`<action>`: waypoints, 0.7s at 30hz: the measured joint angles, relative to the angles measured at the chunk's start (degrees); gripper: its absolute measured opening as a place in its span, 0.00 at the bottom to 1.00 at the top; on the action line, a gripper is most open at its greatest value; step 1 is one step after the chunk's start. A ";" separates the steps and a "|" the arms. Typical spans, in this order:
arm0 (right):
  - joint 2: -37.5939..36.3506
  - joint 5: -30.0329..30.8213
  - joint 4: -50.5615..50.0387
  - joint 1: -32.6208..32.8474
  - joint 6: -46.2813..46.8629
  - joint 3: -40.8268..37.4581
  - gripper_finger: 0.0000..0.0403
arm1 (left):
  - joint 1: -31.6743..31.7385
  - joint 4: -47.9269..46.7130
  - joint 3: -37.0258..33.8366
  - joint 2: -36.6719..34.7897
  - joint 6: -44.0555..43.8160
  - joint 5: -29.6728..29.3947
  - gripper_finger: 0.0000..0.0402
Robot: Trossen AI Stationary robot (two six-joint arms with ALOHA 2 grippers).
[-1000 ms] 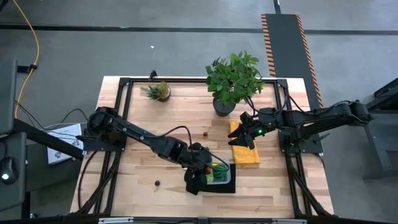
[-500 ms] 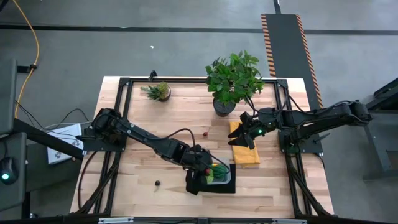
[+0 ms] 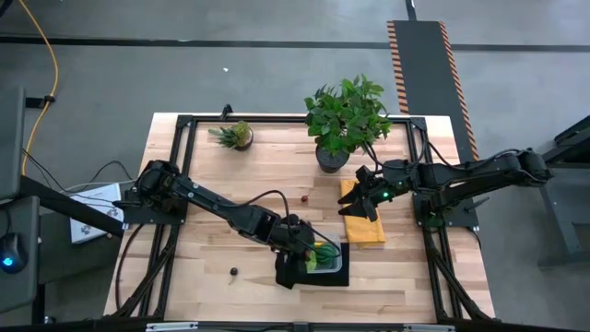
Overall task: Pick and placing Produce into tupperware
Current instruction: Put the left red cherry into the transparent bin, then put the black cherry into the transparent bin
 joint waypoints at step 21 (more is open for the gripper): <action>0.00 1.45 -0.17 0.01 -0.64 0.17 0.70 | 0.00 -15.05 5.71 -2.01 -2.75 2.06 0.17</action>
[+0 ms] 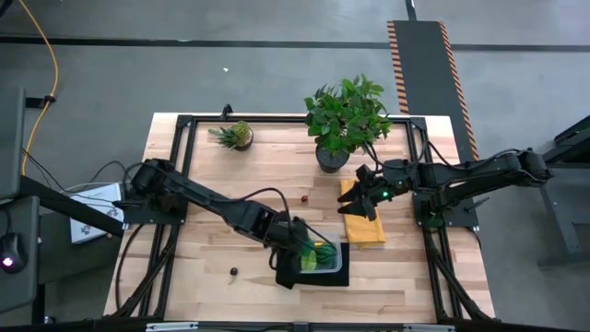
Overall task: Pick and placing Produce into tupperware
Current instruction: Put the black cherry into the transparent bin
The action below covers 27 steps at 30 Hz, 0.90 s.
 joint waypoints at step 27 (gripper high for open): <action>2.91 4.60 -10.91 0.37 -5.24 8.23 0.70 | -14.92 -46.90 9.11 -5.13 -25.94 -9.80 0.04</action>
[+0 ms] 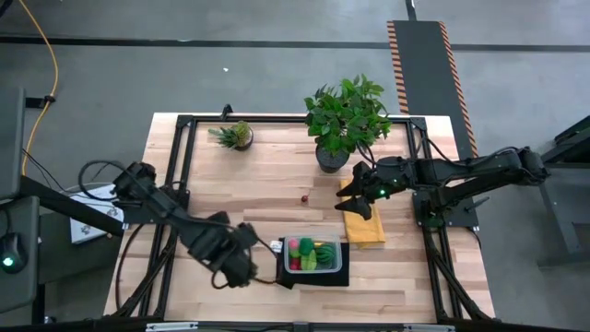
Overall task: Pick and placing Produce into tupperware
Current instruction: Put the black cherry into the transparent bin
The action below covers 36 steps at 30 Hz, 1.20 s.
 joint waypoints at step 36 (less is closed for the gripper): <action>0.00 0.84 2.54 0.00 4.67 0.00 0.70 | -18.94 32.44 -51.71 -33.29 -70.98 3.23 0.35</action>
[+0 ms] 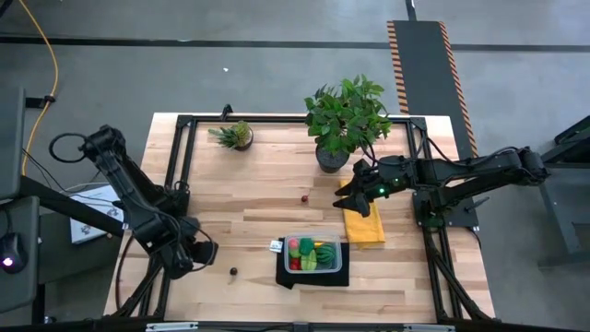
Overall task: Pick and placing Produce into tupperware
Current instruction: Put the black cherry into the transparent bin
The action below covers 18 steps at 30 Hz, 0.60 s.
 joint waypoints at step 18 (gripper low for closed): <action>-0.01 -1.07 -0.62 0.00 -5.34 -0.02 0.70 | 1.26 21.17 -0.92 11.28 -5.55 -1.01 0.36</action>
